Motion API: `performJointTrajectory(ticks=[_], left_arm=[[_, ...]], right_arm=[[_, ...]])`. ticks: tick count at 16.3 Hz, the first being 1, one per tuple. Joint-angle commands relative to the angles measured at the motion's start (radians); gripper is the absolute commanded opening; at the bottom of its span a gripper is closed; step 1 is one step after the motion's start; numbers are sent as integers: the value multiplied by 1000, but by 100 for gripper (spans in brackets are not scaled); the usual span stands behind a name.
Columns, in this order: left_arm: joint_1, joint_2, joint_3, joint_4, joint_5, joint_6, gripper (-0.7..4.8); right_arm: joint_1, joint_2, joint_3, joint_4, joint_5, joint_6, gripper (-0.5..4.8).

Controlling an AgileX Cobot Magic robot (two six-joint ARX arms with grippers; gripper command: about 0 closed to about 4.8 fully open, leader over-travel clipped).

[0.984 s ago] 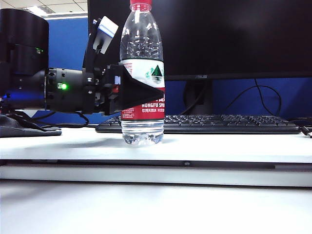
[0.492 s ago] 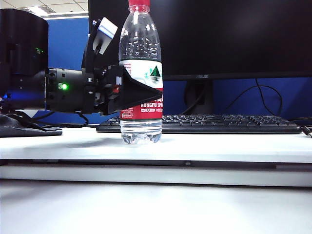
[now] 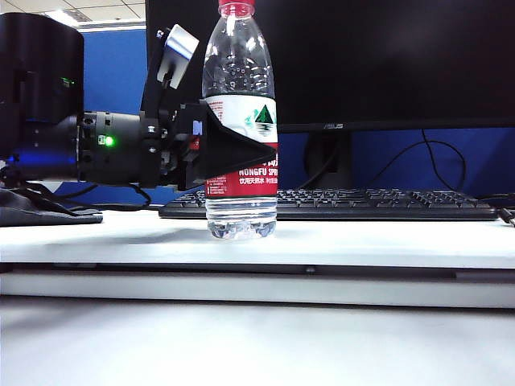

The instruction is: Unscrew the cap from the plastic bottle on the table.

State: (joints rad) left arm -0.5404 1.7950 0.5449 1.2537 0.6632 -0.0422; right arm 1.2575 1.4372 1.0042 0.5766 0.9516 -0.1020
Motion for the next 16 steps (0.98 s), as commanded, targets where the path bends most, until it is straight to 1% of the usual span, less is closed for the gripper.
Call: performJointTrajectory(ticks=[1,3,4,5,6,8,9,10,13,14,16], left_arm=[[-1,-5,3,20,7,-3,277],[-1,-5,3,20,7,-3,277],[-1,-5,3,20,6,-3,277],[-1,-5,3,20,6,-3,277],[-1,-5,3,20,6,-3,277],[-1,-5,3,20,6,-3,277],[-1,-5,3,20,6,-3,277],[-1,-5,3,20,6,-3,277],[-1,-5,3,20,6,-3,277],[-1,-5,3,20,7,-3,277],[-1,-5,3,20,7,-2,277]], right_arm=[[-30,8,6,-87,22,143,355],[-53,8,6,-120,21,163,354],[-57,8,6,-120,22,163,296],[-61,8,6,-121,22,163,219],[-63,10,6,-126,22,163,202],[-75,24,6,-135,14,208,202],[-75,31,6,-137,14,208,204],[-77,35,6,-140,15,208,220],[-90,35,5,-157,15,211,222],[-102,35,6,-166,14,235,234],[-111,35,6,-183,14,261,234]])
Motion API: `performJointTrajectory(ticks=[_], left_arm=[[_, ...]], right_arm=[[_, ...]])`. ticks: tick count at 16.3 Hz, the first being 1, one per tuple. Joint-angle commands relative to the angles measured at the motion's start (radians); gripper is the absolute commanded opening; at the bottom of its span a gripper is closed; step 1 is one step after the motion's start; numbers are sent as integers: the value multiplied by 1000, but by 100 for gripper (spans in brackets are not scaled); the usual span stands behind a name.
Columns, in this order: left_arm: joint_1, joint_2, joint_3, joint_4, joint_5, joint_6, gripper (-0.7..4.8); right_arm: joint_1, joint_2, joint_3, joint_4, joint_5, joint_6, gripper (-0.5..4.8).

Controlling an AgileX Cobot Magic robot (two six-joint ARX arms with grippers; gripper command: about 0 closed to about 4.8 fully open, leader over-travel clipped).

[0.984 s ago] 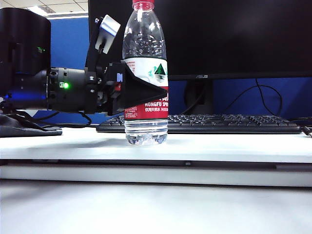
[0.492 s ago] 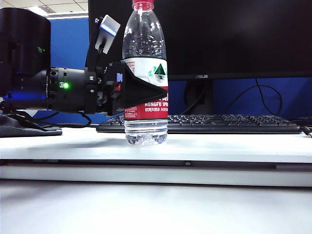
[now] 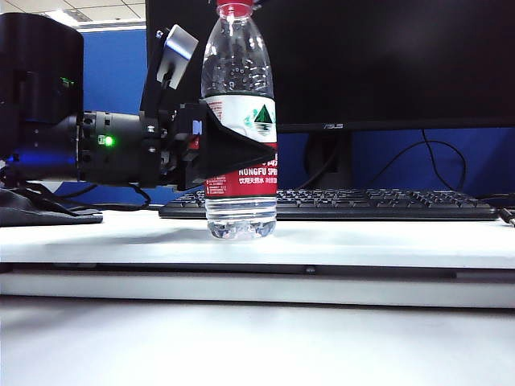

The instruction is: Unscrew the cap from the plastic bottle on the table.

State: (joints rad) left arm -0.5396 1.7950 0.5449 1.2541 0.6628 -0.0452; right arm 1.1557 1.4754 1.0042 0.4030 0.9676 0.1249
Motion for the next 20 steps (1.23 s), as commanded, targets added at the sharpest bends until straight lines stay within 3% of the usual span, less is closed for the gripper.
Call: performJointTrajectory(ticks=[1,6,8,10,12,14,16,20], left_arm=[[-2,-5,3,19,7,3,277],[-2,-5,3,19,7,5,277],[-2,-5,3,18,7,5,277],[-2,-5,3,14,7,8,277],[-2,-5,3,8,7,9,277],[-2,-5,3,3,7,11,277],[-2,-5,3,-3,7,11,277],[-2,-5,3,-3,7,11,277]], right_arm=[[-13,-3,6,-16,-4,34,233],[-15,-3,6,-18,-5,33,228],[-15,-3,6,-27,-5,34,188],[-15,-3,6,-39,-5,34,187],[-15,-3,6,-41,-5,33,134],[-15,-3,6,-56,-6,34,133],[-15,-4,6,-72,-5,36,78],[-16,-14,6,-135,-60,40,75]])
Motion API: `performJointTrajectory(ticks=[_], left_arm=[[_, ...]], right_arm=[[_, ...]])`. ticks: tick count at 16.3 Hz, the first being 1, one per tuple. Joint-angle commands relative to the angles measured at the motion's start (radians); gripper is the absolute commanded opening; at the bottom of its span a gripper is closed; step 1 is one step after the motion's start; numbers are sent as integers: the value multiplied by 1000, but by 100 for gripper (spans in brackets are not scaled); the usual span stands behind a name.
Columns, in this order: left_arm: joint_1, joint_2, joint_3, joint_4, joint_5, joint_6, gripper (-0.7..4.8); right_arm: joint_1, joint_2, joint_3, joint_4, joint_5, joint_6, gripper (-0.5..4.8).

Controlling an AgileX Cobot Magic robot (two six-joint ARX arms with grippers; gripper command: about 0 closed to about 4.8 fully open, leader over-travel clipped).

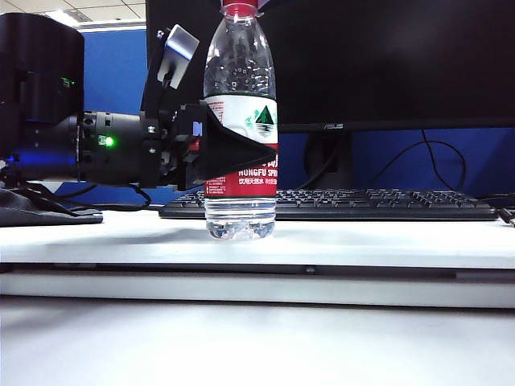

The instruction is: Unscrew the cap from the plastic bottle on the table.

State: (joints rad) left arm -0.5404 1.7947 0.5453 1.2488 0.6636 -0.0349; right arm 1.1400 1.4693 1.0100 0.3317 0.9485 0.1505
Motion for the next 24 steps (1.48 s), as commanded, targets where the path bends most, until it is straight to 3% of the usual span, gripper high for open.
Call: performJointTrajectory(ticks=[1,5,8,11,13,17,19,20,22,24], left_arm=[[-1,-4,2,2,6,1,277],[-1,-4,2,2,12,1,277],[-1,-4,2,2,14,1,277],[-1,-4,2,2,14,1,277],[0,-4,2,2,14,1,277],[0,-4,2,-2,14,2,277],[0,-4,2,-6,14,2,277],[0,-4,2,-6,14,2,277],[0,-4,2,-6,14,2,277],[0,-4,2,-6,14,2,277]], right_arm=[[-4,-18,0,-90,-59,14,75],[-67,-78,-1,-229,-200,63,75],[-163,-101,-1,-300,-486,60,75],[-189,-104,-1,-337,-677,3,75],[-201,-104,-1,-384,-771,-29,75],[-254,-129,-1,-464,-866,-89,75],[-306,-150,-1,-499,-1010,-111,75],[-357,-163,-1,-531,-1150,-130,75],[-399,-163,-1,-554,-1323,-146,75],[-426,-162,-1,-572,-1420,-161,75]])
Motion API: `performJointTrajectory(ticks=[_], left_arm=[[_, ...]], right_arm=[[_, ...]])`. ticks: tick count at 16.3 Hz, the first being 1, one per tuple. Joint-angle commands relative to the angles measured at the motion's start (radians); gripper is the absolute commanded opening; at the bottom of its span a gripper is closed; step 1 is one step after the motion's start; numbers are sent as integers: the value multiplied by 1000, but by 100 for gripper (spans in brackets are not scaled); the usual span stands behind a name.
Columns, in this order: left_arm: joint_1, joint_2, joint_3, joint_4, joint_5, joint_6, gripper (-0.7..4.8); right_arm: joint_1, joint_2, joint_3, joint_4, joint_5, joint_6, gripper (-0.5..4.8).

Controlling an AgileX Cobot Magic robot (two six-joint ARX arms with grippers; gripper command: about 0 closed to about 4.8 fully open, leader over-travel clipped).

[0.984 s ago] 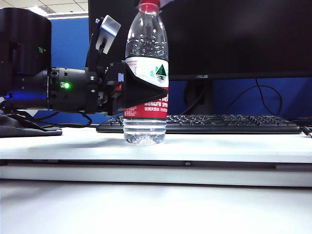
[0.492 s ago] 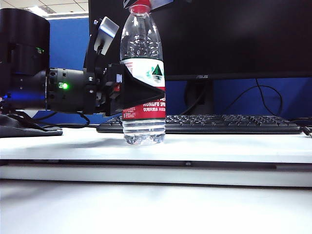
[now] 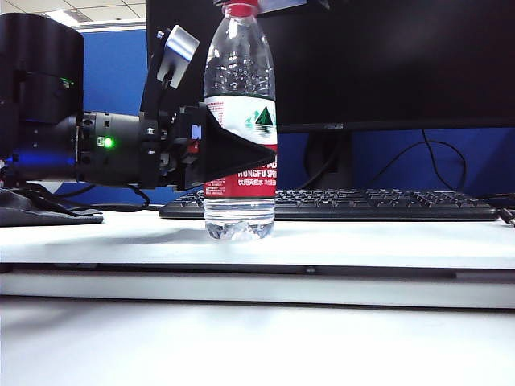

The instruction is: Unscrew the cap from the plastic bottle on the table.

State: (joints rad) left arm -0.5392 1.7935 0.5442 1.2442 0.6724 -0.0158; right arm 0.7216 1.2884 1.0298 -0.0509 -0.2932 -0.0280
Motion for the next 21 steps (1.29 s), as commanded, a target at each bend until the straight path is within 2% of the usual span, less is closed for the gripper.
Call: performJointTrajectory(ticks=[1,5,6,7,12,19,20,21], left_arm=[[-2,-3,3,-1,5,-18,277],[-2,-3,2,-2,5,-18,277],[-2,-3,2,-2,5,-18,277],[-2,-3,2,-2,5,-18,277],[-2,-3,2,-1,5,-18,276],[-2,-3,2,-2,5,8,277],[-2,-3,2,-2,5,8,277],[-2,-3,2,-2,5,8,277]], right_arm=[[-19,19,-21,-193,-214,5,75],[-68,19,-21,-204,-337,-3,75],[-84,20,-21,-208,-382,-4,75],[-118,21,-21,-211,-477,-3,75],[-142,37,-21,-229,-617,-10,75],[-149,82,-20,-238,-718,-44,75],[-150,82,-20,-232,-705,-50,78],[-150,81,-19,-231,-661,-47,113]])
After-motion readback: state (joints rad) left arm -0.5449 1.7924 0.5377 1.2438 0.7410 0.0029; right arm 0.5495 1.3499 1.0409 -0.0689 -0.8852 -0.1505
